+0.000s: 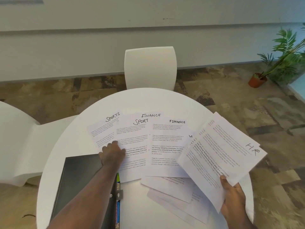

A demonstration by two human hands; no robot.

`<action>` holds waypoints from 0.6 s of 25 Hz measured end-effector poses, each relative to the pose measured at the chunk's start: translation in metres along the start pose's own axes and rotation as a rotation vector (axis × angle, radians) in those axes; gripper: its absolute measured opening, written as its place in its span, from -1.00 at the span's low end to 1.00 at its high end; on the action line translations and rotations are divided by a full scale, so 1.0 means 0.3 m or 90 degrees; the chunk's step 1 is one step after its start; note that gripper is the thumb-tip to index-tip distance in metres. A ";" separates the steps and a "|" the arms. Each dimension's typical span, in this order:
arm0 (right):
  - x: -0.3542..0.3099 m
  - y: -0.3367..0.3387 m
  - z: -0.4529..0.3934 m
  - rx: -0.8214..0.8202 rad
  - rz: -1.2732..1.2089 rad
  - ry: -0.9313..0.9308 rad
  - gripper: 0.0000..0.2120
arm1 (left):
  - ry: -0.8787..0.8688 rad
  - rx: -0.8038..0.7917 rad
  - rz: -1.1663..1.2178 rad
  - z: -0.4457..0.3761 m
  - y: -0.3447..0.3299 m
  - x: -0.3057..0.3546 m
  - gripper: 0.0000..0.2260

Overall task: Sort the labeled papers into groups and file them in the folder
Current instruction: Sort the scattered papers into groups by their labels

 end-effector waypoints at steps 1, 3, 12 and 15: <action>0.006 -0.002 -0.008 0.000 0.005 0.000 -0.65 | 0.018 0.004 0.050 -0.005 0.006 0.016 -0.55; 0.015 -0.006 -0.022 -0.011 0.019 -0.002 -0.67 | 0.044 0.030 0.192 -0.011 0.003 0.050 -0.54; 0.091 -0.028 -0.051 -0.031 0.206 0.019 -0.84 | -0.043 0.046 0.287 0.073 -0.107 0.158 -0.86; 0.098 -0.043 -0.039 -0.048 0.230 0.028 -0.86 | -0.031 0.038 0.292 0.081 -0.122 0.156 -0.88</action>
Point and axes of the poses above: each hand's wrist, its own z-axis away from the middle knuckle, its own y-axis out of the back of the hand, x = y × z, the point moved 2 cm from there along -z, towards the middle knuckle, and after that the axes turned 7 degrees about -y, right-handed, at the moved point
